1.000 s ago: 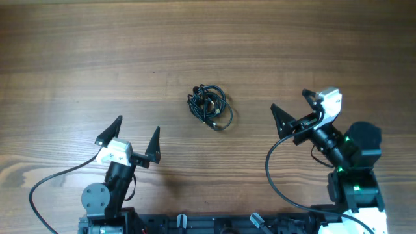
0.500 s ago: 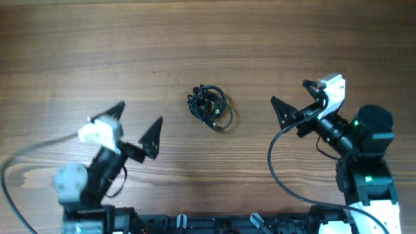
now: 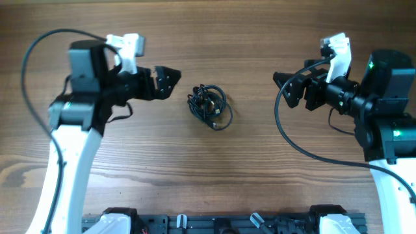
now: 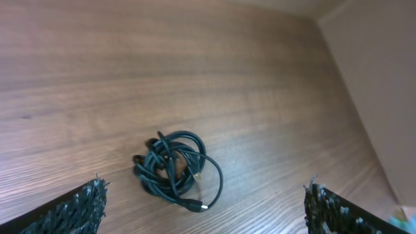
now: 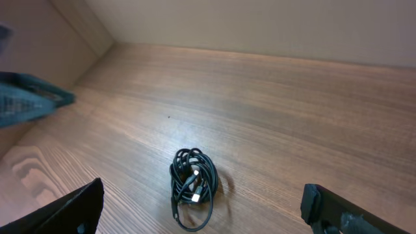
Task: Untangle cables
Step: 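Move both grippers toward the black cable bundle, then grasp the cable bundle with the left gripper and lift it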
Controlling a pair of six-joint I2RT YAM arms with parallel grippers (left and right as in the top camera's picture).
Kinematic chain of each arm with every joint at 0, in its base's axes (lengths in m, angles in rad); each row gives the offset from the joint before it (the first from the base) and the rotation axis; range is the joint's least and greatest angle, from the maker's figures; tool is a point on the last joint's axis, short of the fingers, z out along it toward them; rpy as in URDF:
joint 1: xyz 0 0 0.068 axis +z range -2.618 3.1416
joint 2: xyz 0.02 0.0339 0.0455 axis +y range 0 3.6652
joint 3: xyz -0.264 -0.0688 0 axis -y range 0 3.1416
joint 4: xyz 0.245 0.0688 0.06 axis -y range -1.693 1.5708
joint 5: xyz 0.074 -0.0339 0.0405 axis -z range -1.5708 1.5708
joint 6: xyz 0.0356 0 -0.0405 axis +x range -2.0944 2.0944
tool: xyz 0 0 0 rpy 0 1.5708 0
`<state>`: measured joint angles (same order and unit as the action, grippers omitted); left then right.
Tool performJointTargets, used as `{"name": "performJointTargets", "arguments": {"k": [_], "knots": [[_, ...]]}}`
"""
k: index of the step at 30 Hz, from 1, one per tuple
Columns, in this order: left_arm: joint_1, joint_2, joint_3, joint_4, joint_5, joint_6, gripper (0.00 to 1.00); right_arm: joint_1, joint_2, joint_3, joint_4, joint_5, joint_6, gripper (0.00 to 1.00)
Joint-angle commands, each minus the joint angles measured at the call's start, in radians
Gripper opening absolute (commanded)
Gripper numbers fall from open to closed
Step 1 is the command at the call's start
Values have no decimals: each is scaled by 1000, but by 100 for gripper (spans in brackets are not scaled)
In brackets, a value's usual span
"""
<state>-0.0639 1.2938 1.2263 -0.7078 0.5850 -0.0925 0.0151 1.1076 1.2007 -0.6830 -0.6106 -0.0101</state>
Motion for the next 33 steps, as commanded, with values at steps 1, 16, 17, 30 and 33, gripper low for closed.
{"name": "performJointTargets", "arguments": {"k": [1, 16, 17, 30, 33], "knots": [[-40, 111, 18, 20, 35, -32, 100, -4, 30, 21, -21, -20, 8, 100], [-224, 458, 18, 50, -235, -125, 87, -4, 79, 21, -81, -15, 167, 100], [-227, 475, 18, 50, -252, -124, 88, -4, 80, 21, -86, -14, 167, 100], [-227, 552, 18, 129, -257, -122, 88, -3, 82, 17, -123, 37, 167, 100], [-235, 553, 17, 149, -258, -122, 88, -2, 82, 17, -123, 37, 168, 100]]}}
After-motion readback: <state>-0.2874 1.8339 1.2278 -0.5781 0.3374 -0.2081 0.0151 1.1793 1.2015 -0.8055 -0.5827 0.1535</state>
